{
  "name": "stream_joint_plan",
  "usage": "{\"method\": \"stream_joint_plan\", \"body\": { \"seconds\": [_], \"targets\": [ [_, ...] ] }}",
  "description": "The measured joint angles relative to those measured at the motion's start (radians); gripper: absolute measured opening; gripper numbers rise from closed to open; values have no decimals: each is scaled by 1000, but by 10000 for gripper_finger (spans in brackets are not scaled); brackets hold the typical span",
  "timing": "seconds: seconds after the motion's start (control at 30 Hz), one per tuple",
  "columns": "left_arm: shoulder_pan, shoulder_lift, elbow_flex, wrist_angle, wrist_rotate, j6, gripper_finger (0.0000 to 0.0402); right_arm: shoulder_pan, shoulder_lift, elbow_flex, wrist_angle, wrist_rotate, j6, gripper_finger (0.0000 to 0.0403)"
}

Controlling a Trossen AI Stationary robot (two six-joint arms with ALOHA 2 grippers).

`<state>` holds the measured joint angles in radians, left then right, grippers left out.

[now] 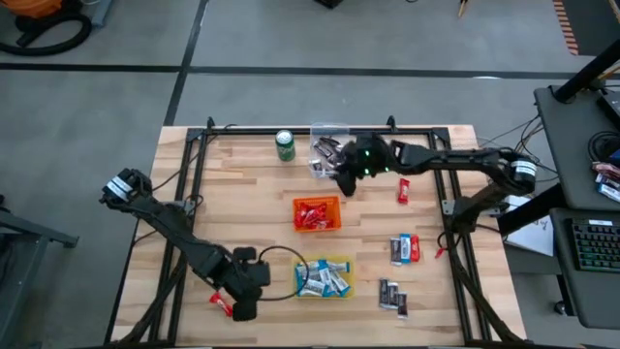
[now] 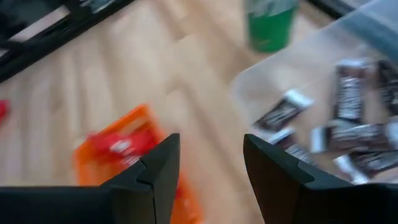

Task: Sort candy
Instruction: Put the red candy into the orange bin

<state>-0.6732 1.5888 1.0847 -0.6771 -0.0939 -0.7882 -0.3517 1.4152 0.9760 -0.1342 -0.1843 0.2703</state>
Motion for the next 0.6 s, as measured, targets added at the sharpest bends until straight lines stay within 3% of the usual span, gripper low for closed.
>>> {"method": "stream_joint_plan", "body": {
  "seconds": [0.17, 0.27, 0.43, 0.6],
  "targets": [
    [-93, 12, 0, -96, 9, -63, 191, 158, -66, -3, -93, 3, 7, 157],
    [-151, 17, 0, -139, 9, -87, 203, 252, -85, -5, -108, 59, 8, 153],
    [-229, 31, -1, -189, 10, -163, 208, 376, -113, -5, -126, 155, 31, 154],
    [-272, 59, -7, -191, 9, -219, 208, 455, -120, -5, -126, 186, 53, 155]
  ]
}}
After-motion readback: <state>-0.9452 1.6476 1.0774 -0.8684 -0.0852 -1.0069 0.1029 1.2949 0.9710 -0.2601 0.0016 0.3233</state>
